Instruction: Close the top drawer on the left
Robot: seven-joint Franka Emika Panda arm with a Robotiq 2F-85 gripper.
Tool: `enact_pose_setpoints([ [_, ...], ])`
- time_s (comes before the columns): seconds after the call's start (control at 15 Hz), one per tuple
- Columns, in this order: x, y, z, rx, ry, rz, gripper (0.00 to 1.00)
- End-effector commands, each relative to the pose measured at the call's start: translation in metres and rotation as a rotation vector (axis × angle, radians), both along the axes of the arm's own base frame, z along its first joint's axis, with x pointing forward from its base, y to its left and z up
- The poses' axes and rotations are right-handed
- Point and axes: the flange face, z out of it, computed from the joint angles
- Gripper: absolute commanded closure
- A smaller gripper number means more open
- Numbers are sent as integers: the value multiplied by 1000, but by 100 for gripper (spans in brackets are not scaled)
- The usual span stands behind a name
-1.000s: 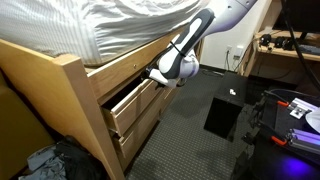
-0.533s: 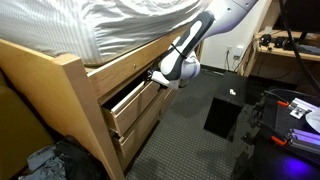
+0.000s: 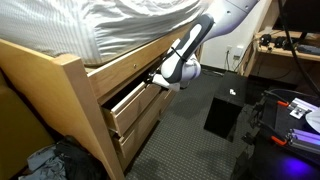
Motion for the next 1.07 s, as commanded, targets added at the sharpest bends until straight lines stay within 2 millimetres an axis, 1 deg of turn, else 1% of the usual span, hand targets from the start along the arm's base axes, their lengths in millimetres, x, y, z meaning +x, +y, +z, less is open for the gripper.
enact_pose_setpoints([
  [0.0,2,6,-6,17,-20,-6,0],
  [0.07,4,11,-15,20,-45,-9,0],
  [0.2,15,33,-45,55,-119,-29,0],
  [0.27,15,47,-52,83,-158,-42,0],
  [0.4,14,68,-68,104,-218,-37,0],
  [0.47,15,75,-74,97,-250,-25,0],
  [0.53,4,66,-62,82,-174,-12,0],
  [0.67,10,74,-70,94,-210,-21,0],
  [0.93,15,74,-74,99,-217,-23,0],
  [1.0,26,75,-70,87,-251,-28,0],
])
